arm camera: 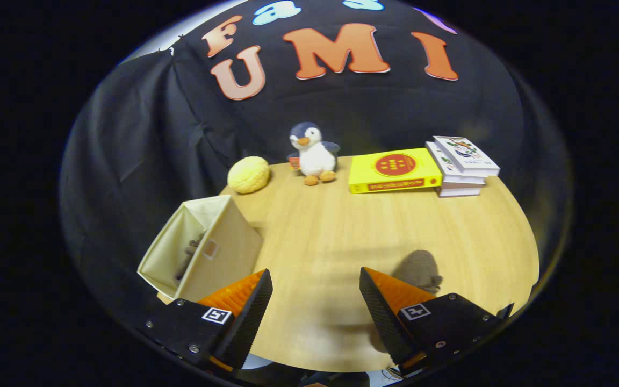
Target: Open the storage box then place both shoes into the box .Put the left shoe in first, then the right shoe, with the right side of both shoes facing outward in a uniform manner.
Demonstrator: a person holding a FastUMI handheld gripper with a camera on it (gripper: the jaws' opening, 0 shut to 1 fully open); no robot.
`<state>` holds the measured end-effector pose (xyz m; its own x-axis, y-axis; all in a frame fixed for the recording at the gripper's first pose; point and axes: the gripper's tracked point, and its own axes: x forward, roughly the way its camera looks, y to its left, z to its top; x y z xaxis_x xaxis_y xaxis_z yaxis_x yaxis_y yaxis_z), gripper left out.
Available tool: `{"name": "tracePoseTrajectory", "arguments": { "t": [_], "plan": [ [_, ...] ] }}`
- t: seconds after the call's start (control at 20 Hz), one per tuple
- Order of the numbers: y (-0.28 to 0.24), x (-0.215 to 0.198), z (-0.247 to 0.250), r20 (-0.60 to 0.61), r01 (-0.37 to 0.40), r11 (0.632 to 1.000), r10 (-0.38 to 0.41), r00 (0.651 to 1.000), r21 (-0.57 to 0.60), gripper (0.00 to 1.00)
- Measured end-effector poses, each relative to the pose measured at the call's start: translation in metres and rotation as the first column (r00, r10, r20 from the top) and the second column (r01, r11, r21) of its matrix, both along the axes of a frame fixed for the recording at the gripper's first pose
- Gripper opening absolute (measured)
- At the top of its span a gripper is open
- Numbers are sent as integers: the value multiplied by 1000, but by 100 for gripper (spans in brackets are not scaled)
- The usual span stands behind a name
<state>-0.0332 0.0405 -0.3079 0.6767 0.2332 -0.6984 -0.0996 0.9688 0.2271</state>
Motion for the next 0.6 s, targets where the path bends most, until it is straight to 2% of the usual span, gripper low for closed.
{"name": "tracePoseTrajectory", "arguments": {
  "t": [0.25, 0.6],
  "plan": [
    [-73, -29, -54, -76, 64, 992, -73, 994, -113, 99],
    [-101, -38, -103, -120, 50, 988, -68, 991, -148, 98]
  ]
}}
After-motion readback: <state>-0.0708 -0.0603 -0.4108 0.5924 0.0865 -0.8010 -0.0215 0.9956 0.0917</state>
